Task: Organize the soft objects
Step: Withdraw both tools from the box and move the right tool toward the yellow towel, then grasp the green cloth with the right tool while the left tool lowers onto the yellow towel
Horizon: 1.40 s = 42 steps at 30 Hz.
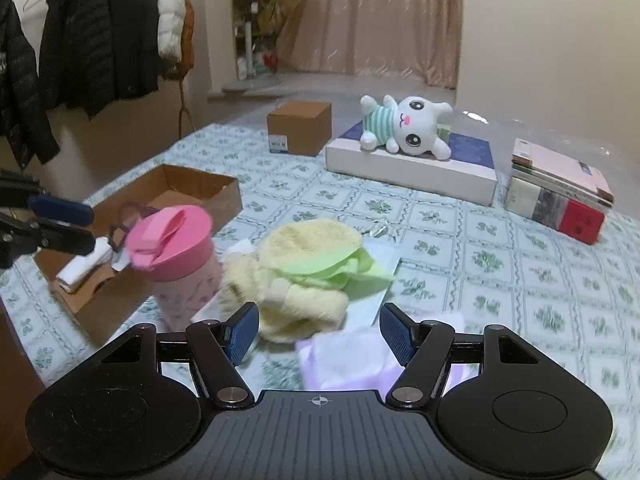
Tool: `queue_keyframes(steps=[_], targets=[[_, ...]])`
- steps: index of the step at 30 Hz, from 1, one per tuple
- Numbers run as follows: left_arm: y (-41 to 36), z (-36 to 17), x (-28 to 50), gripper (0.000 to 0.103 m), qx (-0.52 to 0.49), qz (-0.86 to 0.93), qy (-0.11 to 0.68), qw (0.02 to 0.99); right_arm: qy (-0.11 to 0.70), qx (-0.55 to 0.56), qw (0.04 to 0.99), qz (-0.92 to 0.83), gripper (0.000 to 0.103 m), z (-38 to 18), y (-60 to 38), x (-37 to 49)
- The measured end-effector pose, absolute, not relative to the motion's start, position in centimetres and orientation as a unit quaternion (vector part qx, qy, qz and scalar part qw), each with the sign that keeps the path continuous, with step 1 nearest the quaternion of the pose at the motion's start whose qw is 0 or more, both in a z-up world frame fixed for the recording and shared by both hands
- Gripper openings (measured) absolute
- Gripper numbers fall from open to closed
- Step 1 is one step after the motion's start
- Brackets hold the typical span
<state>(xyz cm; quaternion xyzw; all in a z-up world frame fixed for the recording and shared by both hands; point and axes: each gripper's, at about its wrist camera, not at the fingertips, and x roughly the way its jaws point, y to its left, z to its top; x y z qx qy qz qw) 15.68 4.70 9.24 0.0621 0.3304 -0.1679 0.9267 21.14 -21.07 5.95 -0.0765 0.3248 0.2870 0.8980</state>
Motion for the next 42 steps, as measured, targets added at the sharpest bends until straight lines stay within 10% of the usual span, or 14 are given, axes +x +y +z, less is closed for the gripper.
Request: queue_keyframes(steps=[33, 42], targets=[[5.6, 4.6, 37.6, 0.048, 0.125, -0.27, 0.466, 0.833, 0.561, -0.101, 0.751, 0.333, 0.073, -3.6, -12.3, 39.9], [4.5, 2.9, 39.0, 0.049, 0.135, -0.288, 0.499, 0.806, 0.555, -0.081, 0.764, 0.32, 0.013, -2.1, -14.3, 40.2]])
